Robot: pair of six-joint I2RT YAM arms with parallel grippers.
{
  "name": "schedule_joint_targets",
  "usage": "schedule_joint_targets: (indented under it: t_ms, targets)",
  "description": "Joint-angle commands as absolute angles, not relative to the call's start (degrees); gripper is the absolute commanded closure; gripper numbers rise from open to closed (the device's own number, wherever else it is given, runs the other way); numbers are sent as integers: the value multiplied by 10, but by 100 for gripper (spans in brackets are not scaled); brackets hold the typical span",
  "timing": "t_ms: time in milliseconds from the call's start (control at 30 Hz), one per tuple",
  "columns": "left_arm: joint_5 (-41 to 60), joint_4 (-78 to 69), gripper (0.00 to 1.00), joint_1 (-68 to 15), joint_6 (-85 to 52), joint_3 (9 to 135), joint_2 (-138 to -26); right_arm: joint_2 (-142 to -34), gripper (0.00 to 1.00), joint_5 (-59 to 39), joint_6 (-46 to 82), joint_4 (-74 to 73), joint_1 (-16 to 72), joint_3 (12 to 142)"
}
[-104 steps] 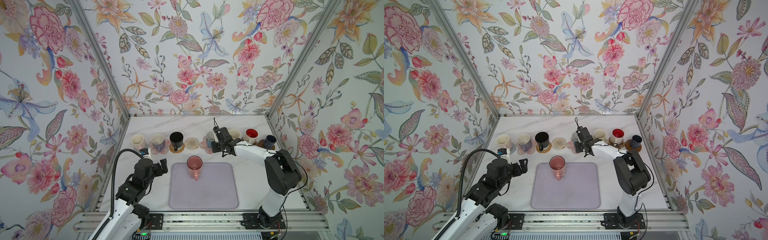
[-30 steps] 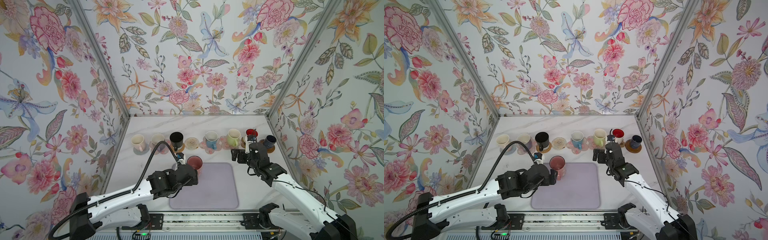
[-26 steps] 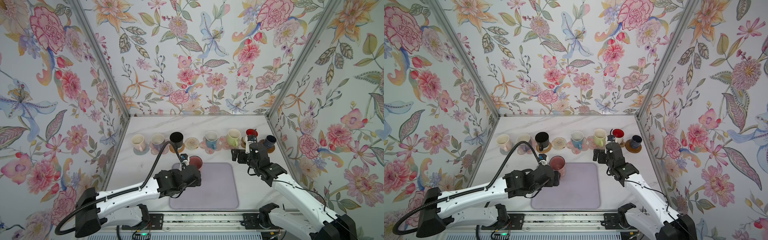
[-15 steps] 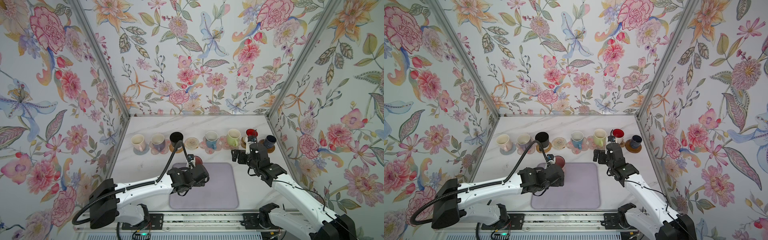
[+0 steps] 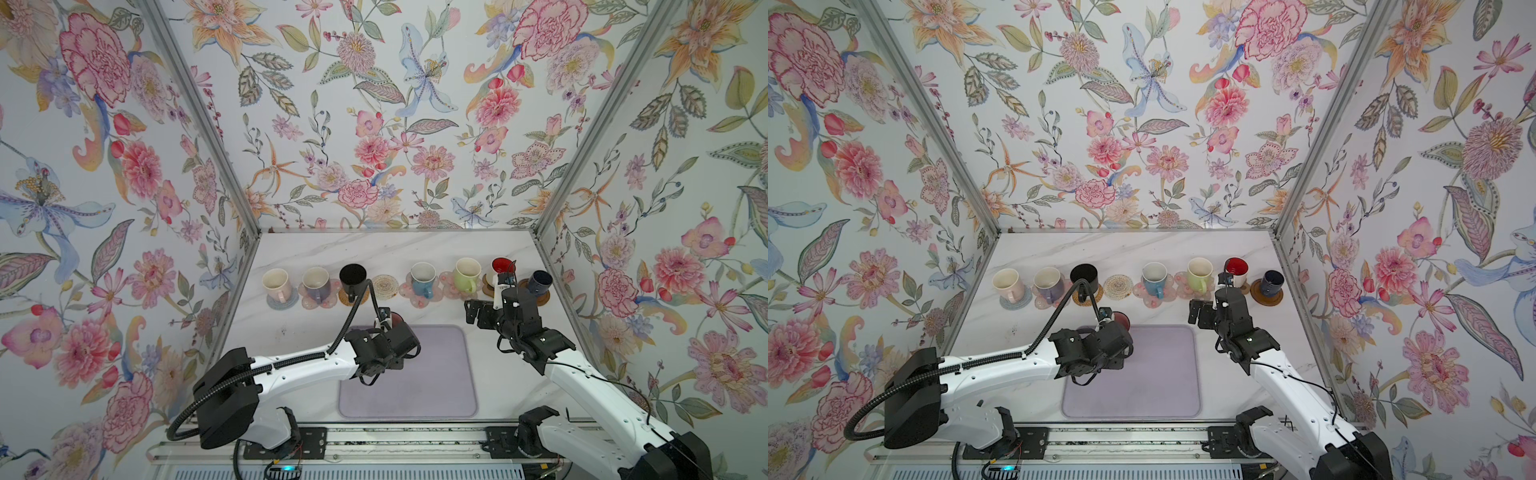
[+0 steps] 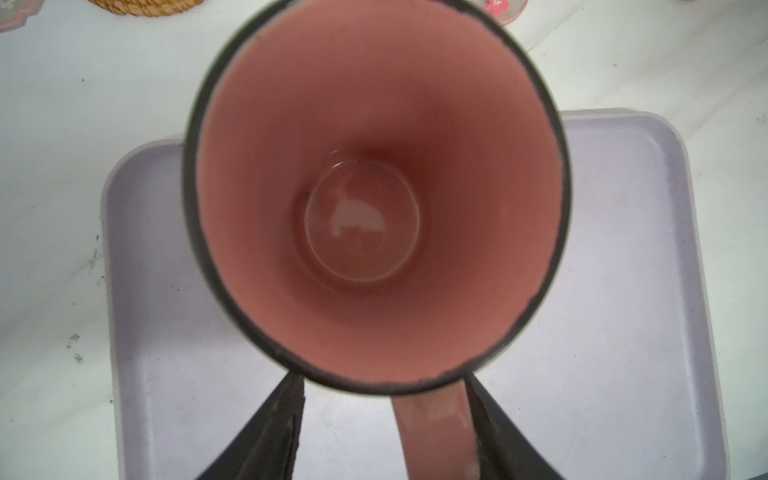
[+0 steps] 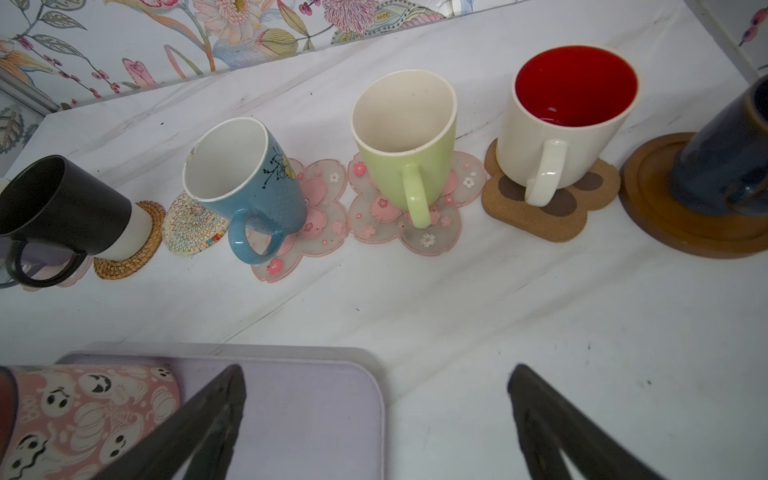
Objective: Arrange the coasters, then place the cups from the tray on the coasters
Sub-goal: 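Lower the left gripper and grasp the pink ghost-print mug by its rim, then lift the pink mug and carry it toward the beaded coaster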
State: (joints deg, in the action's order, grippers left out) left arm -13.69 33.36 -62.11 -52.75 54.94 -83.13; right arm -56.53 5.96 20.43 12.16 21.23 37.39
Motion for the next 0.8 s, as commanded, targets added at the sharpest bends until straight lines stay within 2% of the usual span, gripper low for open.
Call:
schedule_joint_targets:
  t_ms: [0, 100, 400, 600, 767]
  targets:
    - [-133, 330, 42, -614, -515, 562, -843, -557, 1, 53, 210, 119, 208, 366]
    - [-133, 332, 46, -613, -513, 562, -848, -556, 1, 50, 209, 117, 206, 365]
    - [-131, 342, 71, -611, -519, 555, -844, -555, 1, 46, 209, 118, 201, 365]
    - [-136, 351, 99, -611, -522, 547, -821, -552, 1, 44, 209, 118, 198, 363]
    - [-153, 371, 100, -611, -521, 552, -792, -552, 1, 43, 209, 117, 196, 363]
